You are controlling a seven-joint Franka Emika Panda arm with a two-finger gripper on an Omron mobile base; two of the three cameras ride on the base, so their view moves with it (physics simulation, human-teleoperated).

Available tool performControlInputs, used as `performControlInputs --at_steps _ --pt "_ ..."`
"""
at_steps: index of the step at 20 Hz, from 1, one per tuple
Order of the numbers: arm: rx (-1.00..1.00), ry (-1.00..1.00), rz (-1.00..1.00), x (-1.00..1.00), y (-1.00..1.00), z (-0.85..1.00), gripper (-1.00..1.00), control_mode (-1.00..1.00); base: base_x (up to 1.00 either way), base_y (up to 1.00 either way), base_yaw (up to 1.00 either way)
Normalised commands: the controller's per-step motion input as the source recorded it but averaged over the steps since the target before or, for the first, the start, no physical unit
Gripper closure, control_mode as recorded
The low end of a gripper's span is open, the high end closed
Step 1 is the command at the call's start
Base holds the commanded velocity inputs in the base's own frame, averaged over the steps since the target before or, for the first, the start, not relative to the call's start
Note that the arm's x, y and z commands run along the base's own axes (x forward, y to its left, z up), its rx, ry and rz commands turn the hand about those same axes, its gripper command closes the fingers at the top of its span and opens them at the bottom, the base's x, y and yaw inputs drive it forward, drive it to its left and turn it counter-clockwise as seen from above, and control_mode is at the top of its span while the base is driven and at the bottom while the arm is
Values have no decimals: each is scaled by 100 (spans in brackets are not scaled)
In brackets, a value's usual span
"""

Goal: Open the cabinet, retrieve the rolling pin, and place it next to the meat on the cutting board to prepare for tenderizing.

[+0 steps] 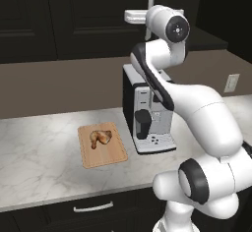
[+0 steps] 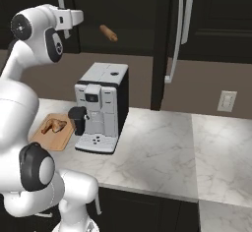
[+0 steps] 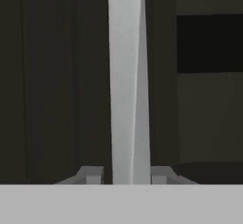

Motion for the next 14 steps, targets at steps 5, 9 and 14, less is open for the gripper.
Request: performControlInputs --at_steps 5,9,14 --pt "0 2 0 16 0 0 100 -100 0 0 0" --pt "0 0 0 4 0 0 100 -100 0 0 0" --pt "0 0 1 1 0 -2 100 -100 0 0 0"
